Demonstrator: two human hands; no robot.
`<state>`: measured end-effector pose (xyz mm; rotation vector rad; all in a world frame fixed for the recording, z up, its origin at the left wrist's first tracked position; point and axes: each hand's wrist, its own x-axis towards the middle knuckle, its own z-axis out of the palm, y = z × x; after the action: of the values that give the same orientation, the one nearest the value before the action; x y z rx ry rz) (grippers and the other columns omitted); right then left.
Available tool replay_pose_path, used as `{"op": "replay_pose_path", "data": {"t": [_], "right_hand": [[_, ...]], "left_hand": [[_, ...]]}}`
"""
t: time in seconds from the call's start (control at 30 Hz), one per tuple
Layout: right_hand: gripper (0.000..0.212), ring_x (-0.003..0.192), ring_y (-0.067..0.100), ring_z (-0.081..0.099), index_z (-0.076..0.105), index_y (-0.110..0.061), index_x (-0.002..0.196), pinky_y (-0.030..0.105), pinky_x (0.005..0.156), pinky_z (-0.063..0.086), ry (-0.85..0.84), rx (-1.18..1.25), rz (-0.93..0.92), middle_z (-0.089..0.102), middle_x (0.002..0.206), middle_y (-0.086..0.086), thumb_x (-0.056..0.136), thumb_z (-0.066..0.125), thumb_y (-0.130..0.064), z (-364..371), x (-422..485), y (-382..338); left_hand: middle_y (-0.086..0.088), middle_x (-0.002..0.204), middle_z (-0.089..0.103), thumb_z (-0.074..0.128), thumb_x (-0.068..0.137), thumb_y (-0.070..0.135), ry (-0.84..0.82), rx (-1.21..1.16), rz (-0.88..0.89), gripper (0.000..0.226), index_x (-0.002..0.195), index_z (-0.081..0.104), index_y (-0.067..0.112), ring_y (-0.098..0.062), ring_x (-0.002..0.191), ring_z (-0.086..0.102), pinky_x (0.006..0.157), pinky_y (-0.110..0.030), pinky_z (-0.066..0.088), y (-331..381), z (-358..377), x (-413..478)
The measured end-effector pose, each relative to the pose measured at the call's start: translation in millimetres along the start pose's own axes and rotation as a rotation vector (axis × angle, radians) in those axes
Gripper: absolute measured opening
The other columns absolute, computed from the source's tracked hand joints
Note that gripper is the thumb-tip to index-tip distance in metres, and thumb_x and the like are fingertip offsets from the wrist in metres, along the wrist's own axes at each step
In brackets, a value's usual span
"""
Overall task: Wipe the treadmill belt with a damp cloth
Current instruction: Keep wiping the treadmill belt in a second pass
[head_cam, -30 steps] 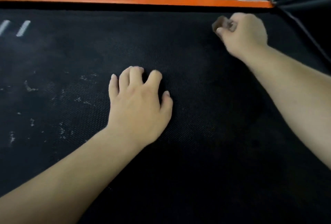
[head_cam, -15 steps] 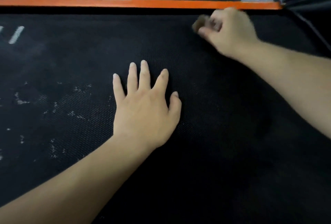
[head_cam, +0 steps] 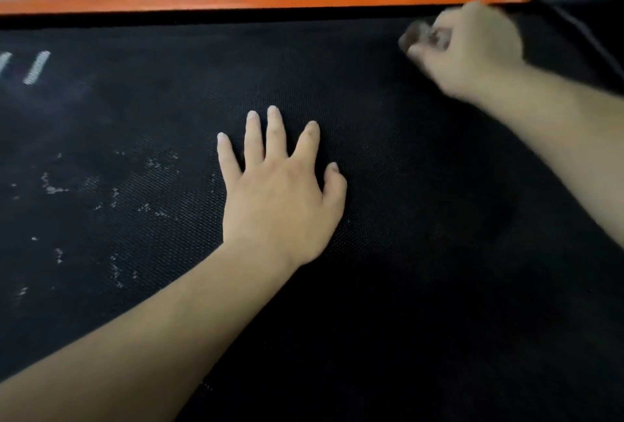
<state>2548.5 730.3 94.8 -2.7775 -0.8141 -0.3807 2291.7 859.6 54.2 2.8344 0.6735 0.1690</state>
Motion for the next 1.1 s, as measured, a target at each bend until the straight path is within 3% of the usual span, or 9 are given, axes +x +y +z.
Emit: {"op": "replay_pose_path", "data": {"t": [0.1, 0.23, 0.4, 0.43, 0.57, 0.7, 0.87, 1.03, 1.1], "right_hand": [[0.027, 0.072, 0.023, 0.051, 0.064, -0.018, 0.081, 0.033, 0.065, 0.039, -0.126, 0.193, -0.216, 0.054, 0.079, 0.004, 0.086, 0.071, -0.044, -14.0, -50.6, 2.2], [0.033, 0.083, 0.031, 0.062, 0.060, -0.019, 0.080, 0.035, 0.070, 0.045, -0.011, 0.130, 0.223, 0.060, 0.079, 0.004, 0.085, 0.065, -0.051, -25.1, -39.0, 29.0], [0.034, 0.067, 0.021, 0.049, 0.062, -0.017, 0.077, 0.033, 0.060, 0.041, -0.124, 0.210, -0.258, 0.048, 0.076, 0.000, 0.085, 0.068, -0.050, -29.8, -130.6, -16.0], [0.034, 0.068, 0.020, 0.051, 0.064, -0.016, 0.077, 0.035, 0.060, 0.044, -0.121, 0.195, -0.262, 0.048, 0.076, -0.001, 0.084, 0.068, -0.049, -34.6, -138.0, -8.2], [0.035, 0.081, 0.029, 0.056, 0.060, -0.017, 0.079, 0.041, 0.069, 0.048, 0.007, 0.117, 0.153, 0.052, 0.084, 0.004, 0.086, 0.064, -0.051, -44.9, -137.0, 9.4], [0.032, 0.066, 0.015, 0.047, 0.061, -0.023, 0.077, 0.031, 0.057, 0.043, -0.184, 0.249, -0.253, 0.045, 0.077, -0.006, 0.087, 0.061, -0.054, -56.4, -221.8, -39.4], [0.038, 0.069, 0.022, 0.052, 0.051, -0.019, 0.071, 0.037, 0.059, 0.043, -0.050, 0.118, 0.144, 0.045, 0.073, -0.004, 0.084, 0.064, -0.053, -66.7, -212.4, -16.1], [0.027, 0.067, 0.017, 0.047, 0.066, -0.022, 0.083, 0.031, 0.054, 0.042, -0.209, 0.271, -0.312, 0.045, 0.077, -0.004, 0.090, 0.060, -0.048, -74.9, -290.4, -56.2], [0.031, 0.069, 0.021, 0.052, 0.056, -0.027, 0.075, 0.035, 0.058, 0.046, -0.141, 0.168, -0.137, 0.046, 0.075, -0.006, 0.089, 0.058, -0.054, -81.4, -262.9, -27.2]], "left_hand": [[-0.015, 0.169, 0.012, 0.019, 0.095, 0.057, -0.006, 0.009, -0.003, 0.067, 0.157, 0.026, 0.030, -0.034, 0.156, 0.000, 0.123, -0.061, 0.000, 1.3, -1.6, -1.1], [-0.015, 0.169, 0.010, 0.023, 0.099, 0.056, -0.017, 0.014, 0.000, 0.064, 0.158, 0.024, 0.030, -0.034, 0.156, -0.001, 0.123, -0.061, -0.002, 1.6, -2.8, -0.1], [-0.015, 0.169, 0.009, 0.027, 0.100, 0.054, -0.028, 0.013, 0.003, 0.062, 0.157, 0.025, 0.030, -0.034, 0.156, -0.002, 0.123, -0.062, -0.002, 2.2, -2.5, -0.3], [-0.015, 0.169, 0.008, 0.027, 0.101, 0.054, -0.028, 0.011, 0.003, 0.062, 0.157, 0.025, 0.030, -0.034, 0.156, -0.002, 0.123, -0.062, -0.002, 2.5, -2.2, -0.2], [-0.016, 0.169, 0.009, 0.028, 0.100, 0.054, -0.024, 0.000, -0.006, 0.062, 0.157, 0.026, 0.029, -0.034, 0.156, -0.002, 0.122, -0.062, -0.002, 2.5, -4.1, -1.4], [-0.016, 0.169, 0.009, 0.029, 0.101, 0.053, -0.027, -0.013, 0.013, 0.060, 0.156, 0.027, 0.030, -0.035, 0.156, -0.002, 0.122, -0.062, -0.003, 2.7, -5.1, -2.8], [-0.015, 0.168, 0.017, 0.034, 0.102, 0.047, -0.004, -0.064, 0.031, 0.054, 0.153, 0.038, 0.029, -0.035, 0.156, 0.004, 0.124, -0.059, -0.002, 0.4, -7.9, -8.6], [-0.014, 0.165, 0.027, 0.042, 0.101, 0.035, -0.016, -0.178, 0.159, 0.046, 0.145, 0.050, 0.024, -0.033, 0.155, 0.012, 0.125, -0.050, 0.003, 17.8, -11.7, -23.7], [-0.015, 0.168, 0.018, 0.041, 0.102, 0.038, -0.057, -0.175, 0.124, 0.048, 0.148, 0.045, 0.025, -0.033, 0.157, 0.005, 0.125, -0.050, -0.002, 24.9, -11.1, -30.3]]}}
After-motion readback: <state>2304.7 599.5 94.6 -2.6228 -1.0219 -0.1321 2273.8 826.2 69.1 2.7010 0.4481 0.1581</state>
